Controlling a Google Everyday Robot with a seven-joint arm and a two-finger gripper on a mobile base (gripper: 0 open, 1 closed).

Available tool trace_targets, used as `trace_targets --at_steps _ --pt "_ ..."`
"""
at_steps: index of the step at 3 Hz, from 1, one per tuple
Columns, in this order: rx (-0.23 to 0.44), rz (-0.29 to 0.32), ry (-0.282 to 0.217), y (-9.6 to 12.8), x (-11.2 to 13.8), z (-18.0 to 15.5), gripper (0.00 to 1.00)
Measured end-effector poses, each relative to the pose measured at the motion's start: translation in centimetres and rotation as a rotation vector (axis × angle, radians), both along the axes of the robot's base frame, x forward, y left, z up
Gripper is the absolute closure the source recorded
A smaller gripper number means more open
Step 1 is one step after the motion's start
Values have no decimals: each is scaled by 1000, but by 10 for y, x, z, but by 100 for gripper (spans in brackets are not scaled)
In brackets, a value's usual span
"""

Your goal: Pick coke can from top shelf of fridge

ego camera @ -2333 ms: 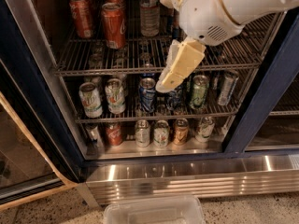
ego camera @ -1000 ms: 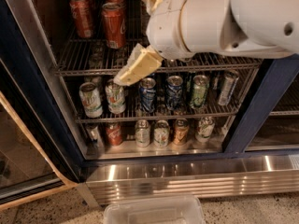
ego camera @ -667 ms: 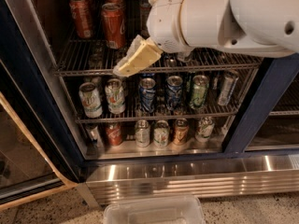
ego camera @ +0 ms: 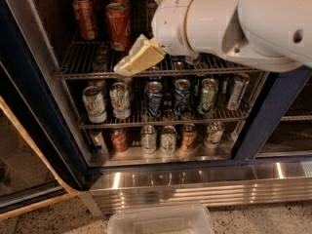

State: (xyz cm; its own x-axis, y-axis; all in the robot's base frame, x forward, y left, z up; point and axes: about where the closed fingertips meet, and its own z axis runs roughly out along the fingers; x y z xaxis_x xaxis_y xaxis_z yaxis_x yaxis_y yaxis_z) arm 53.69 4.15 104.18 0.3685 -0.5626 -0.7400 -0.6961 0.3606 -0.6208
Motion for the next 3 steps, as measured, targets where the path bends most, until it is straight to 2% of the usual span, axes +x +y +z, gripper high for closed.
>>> trace_targets --at_steps 1,2,3 --pt "178 -54 -58 -5 31 6 0" --pt "308 6 -99 33 48 12 0" --pt "308 6 -99 33 48 12 0"
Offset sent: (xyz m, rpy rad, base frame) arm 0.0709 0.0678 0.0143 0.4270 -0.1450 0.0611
